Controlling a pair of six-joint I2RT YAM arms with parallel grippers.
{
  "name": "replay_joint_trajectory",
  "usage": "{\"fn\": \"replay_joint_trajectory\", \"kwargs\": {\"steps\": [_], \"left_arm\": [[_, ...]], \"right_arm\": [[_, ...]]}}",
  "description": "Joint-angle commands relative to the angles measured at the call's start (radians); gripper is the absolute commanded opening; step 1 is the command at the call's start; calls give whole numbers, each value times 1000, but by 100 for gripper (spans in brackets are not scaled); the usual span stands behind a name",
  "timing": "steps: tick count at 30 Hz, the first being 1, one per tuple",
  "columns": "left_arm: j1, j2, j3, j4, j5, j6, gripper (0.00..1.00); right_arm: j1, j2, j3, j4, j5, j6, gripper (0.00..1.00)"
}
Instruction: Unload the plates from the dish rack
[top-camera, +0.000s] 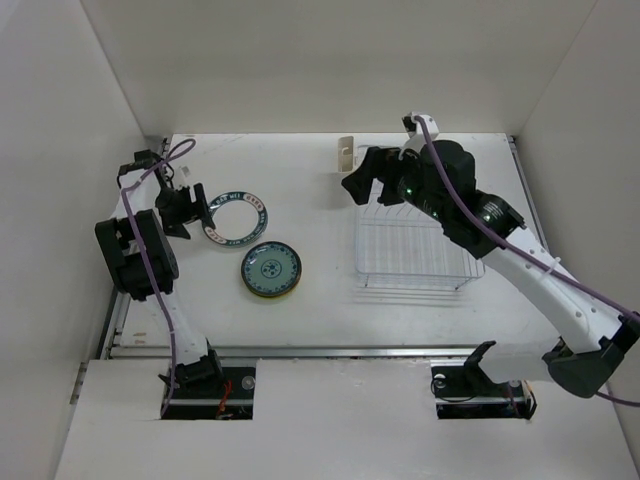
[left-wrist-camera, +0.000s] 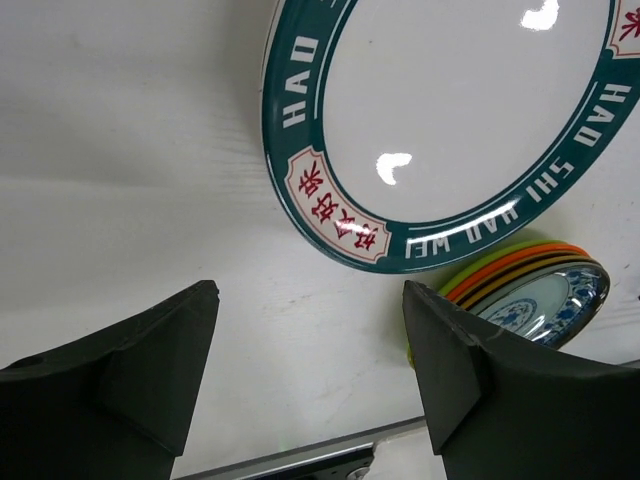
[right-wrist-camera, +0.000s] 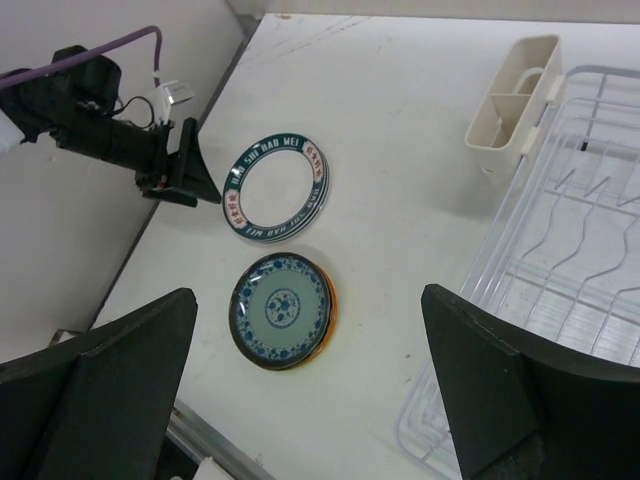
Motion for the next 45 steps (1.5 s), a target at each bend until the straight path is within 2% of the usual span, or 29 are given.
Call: {"fn": "replay_joint_trajectory", "kwargs": {"steps": [1,7,10,11,16,19,28,39,45], "left_arm": [[3,-139,27,-39,-59,18,72],[3,-300,-17,-39,-232,18,79],[3,-390,-31,-30,-308,5,83],[12,-412,-43,-15,-380,-19,86],[13,-539,-62,45,-655,-87,100],[13,-617,-83,87,-776,-99,100],[13,-703,-109,76,-798,-146,100],[13,-782,-151,98,-862,-110,100],[13,-800,-141,98,-836,-130,100]], "right_arm": [[-3,-54,-3,0,74,17,100],[-3,-150,-36,-64,211,17,100],[-3,-216,-58,-104,342,17,100],[-3,-233,-58,-116,419,26,100],[-3,-330,-90,-227,594,38,100],[-3,-353,-108,-281,636,38,100],[-3,-419,-133,-322,602,23,100],[-3,-459,-181,-333,623,14,100],[-3,-480,-181,-333,623,14,100]]}}
